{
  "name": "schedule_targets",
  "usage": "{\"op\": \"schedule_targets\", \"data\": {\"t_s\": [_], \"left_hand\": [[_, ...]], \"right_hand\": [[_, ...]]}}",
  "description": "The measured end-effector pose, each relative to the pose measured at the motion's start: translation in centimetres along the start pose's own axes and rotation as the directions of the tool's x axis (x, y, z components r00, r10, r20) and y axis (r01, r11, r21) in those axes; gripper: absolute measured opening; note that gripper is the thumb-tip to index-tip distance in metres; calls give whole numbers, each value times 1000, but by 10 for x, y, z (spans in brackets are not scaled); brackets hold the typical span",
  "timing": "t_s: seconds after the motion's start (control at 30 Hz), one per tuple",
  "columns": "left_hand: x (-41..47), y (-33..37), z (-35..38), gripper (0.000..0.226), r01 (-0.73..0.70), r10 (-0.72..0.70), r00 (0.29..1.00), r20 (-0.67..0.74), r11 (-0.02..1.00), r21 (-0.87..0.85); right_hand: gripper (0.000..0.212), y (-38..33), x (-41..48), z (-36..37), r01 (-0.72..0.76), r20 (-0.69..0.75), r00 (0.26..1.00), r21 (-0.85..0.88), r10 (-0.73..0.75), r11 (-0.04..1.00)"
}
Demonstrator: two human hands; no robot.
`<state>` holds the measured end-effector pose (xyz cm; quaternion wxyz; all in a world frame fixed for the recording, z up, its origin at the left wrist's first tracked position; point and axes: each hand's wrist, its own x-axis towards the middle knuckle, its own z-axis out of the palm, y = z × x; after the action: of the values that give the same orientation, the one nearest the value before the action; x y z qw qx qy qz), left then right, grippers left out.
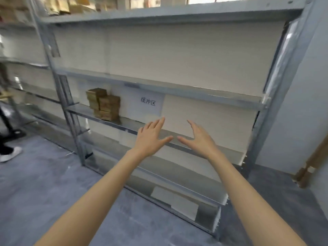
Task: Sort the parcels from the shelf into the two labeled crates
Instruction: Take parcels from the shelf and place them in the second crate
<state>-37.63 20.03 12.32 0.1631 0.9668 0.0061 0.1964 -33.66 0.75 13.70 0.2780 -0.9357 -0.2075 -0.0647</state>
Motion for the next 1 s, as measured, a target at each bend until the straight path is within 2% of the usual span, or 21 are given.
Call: {"op": "schedule_targets", "data": {"t_s": [0.27, 0.47, 0.7, 1.0], "left_hand": [[20, -200, -71, 81, 159, -154, 985, -82, 985, 63], [35, -299, -99, 83, 265, -256, 959, -119, 962, 69], [64, -378, -92, 84, 364, -356, 923, -143, 931, 27], [177, -476, -66, 85, 359, -360, 923, -138, 933, -28]], "right_hand": [[81, -142, 114, 118, 136, 80, 986, 97, -144, 986], [80, -217, 177, 175, 211, 127, 965, 140, -229, 967], [80, -267, 254, 236, 290, 164, 935, 156, -314, 944], [80, -283, 408, 314, 270, 162, 941, 176, -298, 947]]}}
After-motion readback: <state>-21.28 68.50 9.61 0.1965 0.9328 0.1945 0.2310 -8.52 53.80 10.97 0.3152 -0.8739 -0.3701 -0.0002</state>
